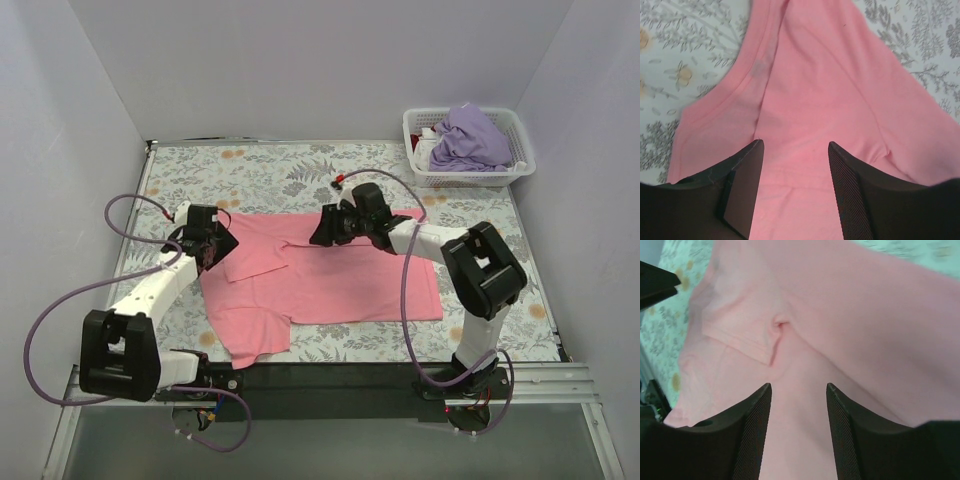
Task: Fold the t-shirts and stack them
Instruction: Fold the tshirt
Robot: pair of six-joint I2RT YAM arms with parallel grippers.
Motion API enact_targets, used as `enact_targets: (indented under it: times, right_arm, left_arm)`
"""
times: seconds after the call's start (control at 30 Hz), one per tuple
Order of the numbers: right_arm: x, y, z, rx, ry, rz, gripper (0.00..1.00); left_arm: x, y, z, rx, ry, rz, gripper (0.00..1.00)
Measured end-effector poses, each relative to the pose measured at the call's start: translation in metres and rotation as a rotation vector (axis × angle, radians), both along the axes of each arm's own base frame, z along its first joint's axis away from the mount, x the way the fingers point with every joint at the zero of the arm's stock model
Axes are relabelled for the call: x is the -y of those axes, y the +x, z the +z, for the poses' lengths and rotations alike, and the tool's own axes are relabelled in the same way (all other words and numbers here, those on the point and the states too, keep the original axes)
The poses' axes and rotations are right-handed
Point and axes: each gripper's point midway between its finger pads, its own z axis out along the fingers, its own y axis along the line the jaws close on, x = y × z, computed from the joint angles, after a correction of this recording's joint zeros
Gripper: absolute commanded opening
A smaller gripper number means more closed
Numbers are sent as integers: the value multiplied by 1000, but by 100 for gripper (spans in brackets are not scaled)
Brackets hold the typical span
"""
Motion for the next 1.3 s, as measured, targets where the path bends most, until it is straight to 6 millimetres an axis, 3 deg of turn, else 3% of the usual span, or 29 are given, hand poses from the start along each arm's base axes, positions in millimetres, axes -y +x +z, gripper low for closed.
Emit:
enact_targets:
  times: [0.13, 0.3, 0.47, 0.6, 0.8, 1.07, 1.2, 1.3]
  right_arm:
    - [67, 40, 8, 80, -97, -146, 57]
    - [167, 72, -15, 88, -301, -360, 59]
    - [216, 79, -34, 77, -450, -435, 60]
    - [231, 81, -59, 39, -527, -435, 60]
    - [224, 125, -58, 75, -537, -438, 61]
    - [212, 196, -55, 116, -546, -436, 61]
    - [209, 218, -54, 123, -556, -425, 61]
    - [208, 221, -51, 119, -560, -408, 63]
  left_arm:
    - [0, 32, 0, 13, 28, -12, 53]
    - [2, 60, -27, -47, 61, -32, 54]
    - [3, 76, -53, -103, 72, -39, 54]
    - [6, 91, -54, -89, 71, -38, 54]
    - [6, 116, -57, -74, 78, -27, 54]
    - [-1, 170, -55, -36, 69, 5, 57]
    - [-5, 199, -52, -14, 52, 20, 62]
    - [-7, 210, -50, -11, 52, 19, 63]
